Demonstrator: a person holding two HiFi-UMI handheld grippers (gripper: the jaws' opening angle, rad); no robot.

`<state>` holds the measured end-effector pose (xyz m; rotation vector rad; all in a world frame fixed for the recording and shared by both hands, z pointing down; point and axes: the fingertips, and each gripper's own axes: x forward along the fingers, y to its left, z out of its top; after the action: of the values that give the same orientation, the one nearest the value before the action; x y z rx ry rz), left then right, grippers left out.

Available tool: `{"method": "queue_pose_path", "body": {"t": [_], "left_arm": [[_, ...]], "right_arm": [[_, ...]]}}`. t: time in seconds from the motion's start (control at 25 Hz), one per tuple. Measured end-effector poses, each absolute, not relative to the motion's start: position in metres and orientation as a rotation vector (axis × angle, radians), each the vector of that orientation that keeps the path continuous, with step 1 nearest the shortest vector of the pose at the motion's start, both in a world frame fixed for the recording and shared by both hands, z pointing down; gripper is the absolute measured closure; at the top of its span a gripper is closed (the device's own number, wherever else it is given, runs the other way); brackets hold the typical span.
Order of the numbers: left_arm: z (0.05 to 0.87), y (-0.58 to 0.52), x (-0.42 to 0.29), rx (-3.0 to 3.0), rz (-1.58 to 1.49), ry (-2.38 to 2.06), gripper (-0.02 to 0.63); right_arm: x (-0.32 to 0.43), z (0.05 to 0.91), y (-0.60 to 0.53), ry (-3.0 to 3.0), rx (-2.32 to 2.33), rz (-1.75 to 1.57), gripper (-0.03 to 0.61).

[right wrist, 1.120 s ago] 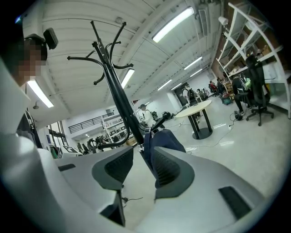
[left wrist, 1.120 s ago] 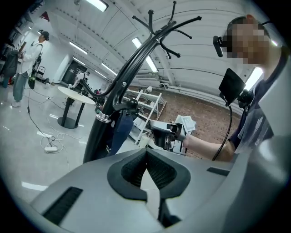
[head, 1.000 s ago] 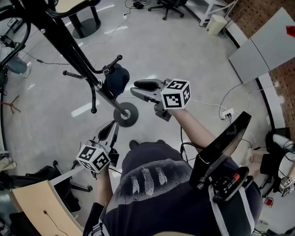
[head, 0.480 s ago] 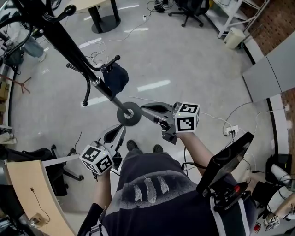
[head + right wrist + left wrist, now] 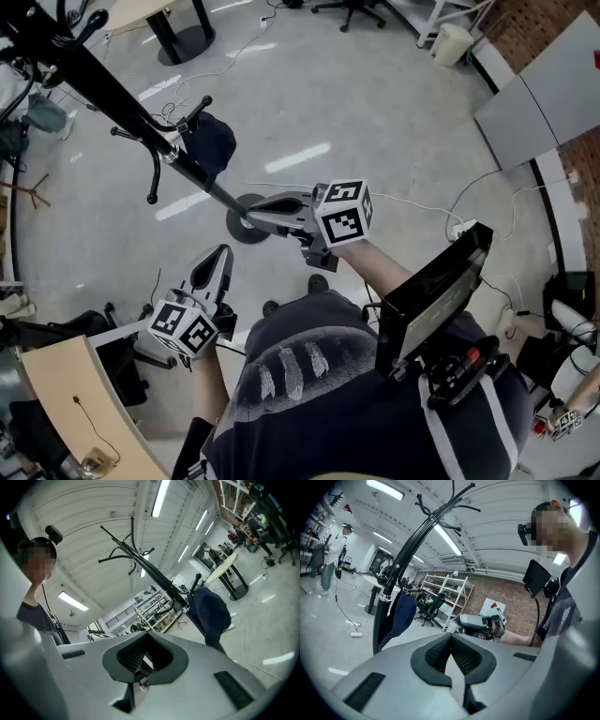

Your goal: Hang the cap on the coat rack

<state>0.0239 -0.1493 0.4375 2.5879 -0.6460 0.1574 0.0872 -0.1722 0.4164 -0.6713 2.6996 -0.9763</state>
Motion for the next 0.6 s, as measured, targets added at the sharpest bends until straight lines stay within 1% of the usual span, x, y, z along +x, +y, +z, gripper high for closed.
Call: {"method": "queue_pose_path", "body": {"t": [0.24, 0.48, 0.6], "left_arm": [[0.432, -0.143, -0.018, 2.608, 0.148, -0.626, 0.606], [0.451, -0.139, -0.075, 2.585, 0.133, -0.608, 0.606], [0.452, -0.137, -0.090, 2.574, 0.125, -0.618, 0.606]], "right_arm": [[0.040, 0.406, -0.160, 2.724, -0.688, -0.922, 0.574], [-0.016, 0.424, -0.150, 2.723, -0.709, -0.981, 0.574], [-0.026, 0.426, -0.145, 2.721, -0.716, -0.999, 0.574]]}}
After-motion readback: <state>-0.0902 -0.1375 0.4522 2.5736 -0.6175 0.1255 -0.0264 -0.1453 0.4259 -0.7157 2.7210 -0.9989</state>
